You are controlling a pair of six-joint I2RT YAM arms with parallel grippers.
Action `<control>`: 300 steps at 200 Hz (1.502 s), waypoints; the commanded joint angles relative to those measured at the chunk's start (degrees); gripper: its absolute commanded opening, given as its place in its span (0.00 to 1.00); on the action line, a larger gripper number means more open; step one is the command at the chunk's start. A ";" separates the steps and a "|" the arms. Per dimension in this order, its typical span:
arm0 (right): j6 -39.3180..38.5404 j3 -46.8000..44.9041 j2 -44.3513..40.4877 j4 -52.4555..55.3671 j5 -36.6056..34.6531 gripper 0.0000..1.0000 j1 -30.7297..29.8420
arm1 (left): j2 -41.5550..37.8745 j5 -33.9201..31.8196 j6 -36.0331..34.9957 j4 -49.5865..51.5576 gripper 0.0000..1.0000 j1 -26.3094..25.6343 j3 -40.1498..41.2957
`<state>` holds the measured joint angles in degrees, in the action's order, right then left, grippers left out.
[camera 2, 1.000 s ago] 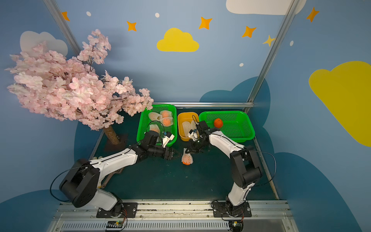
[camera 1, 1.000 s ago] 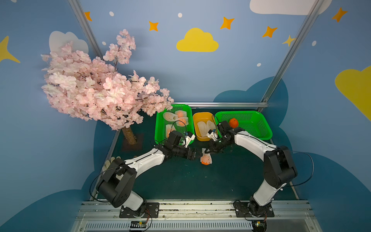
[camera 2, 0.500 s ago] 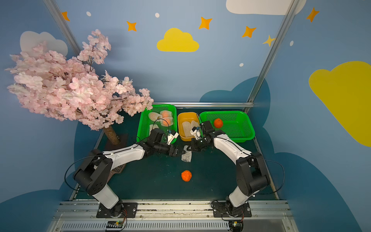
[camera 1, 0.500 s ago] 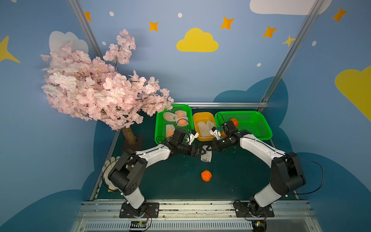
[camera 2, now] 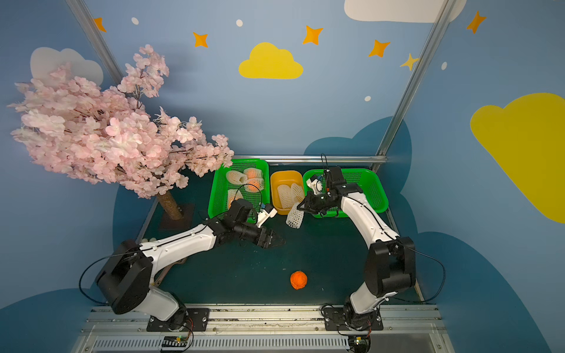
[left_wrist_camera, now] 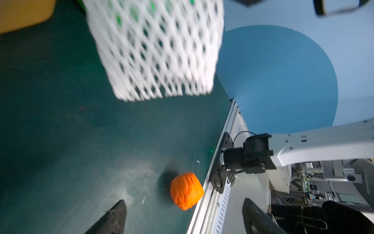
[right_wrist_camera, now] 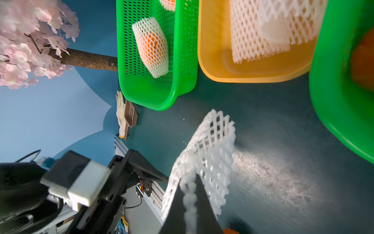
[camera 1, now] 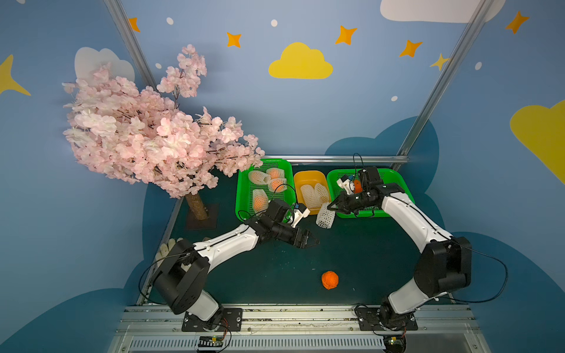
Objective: Remove foam nets from oranges
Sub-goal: Place the foam net into the storage box.
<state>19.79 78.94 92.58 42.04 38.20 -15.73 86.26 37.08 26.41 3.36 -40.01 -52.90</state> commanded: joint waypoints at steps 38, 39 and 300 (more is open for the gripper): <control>1.36 17.78 13.81 6.57 -0.57 0.16 -0.11 | -6.93 -6.66 2.44 1.39 0.89 -0.67 4.90; 1.33 18.16 14.14 6.79 -0.75 0.16 -0.10 | -7.05 -6.71 2.43 1.39 0.89 -0.68 5.00; -4.74 61.47 48.95 19.30 -29.91 0.50 -9.16 | -27.40 -21.96 0.43 15.76 0.90 3.69 8.09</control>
<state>17.06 138.85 141.82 63.37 15.18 -24.58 59.18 15.59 28.29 17.50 -36.99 -44.34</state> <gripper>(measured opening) 0.468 0.905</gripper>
